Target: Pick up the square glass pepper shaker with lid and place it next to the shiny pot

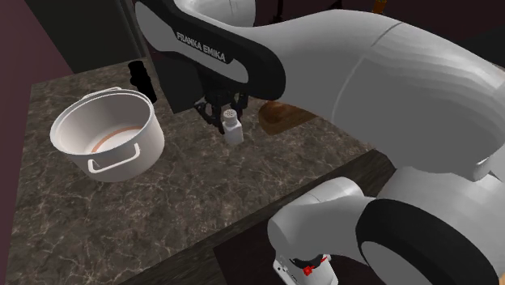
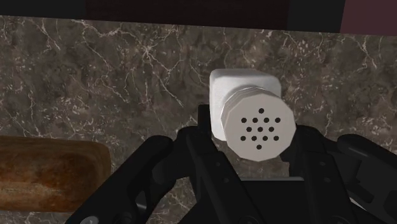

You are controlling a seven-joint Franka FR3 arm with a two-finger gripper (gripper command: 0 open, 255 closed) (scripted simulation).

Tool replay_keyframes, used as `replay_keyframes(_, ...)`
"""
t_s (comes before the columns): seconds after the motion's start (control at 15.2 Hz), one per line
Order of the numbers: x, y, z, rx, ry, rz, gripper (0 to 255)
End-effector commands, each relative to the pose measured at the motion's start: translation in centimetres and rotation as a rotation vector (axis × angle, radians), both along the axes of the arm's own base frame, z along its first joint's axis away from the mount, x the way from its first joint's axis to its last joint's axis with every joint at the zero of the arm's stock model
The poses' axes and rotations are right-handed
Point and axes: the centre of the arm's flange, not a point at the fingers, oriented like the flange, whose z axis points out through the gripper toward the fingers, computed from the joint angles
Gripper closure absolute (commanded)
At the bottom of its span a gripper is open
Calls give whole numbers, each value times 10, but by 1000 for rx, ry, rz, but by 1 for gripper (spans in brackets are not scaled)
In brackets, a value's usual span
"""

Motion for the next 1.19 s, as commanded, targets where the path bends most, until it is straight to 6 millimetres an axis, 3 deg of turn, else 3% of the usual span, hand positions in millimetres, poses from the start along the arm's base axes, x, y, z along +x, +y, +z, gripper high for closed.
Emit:
replay_keyframes(0.0,5,28,1,1,0,-1,255)
replay_keyframes(1.12,44,249,1,1,0,-1,255)
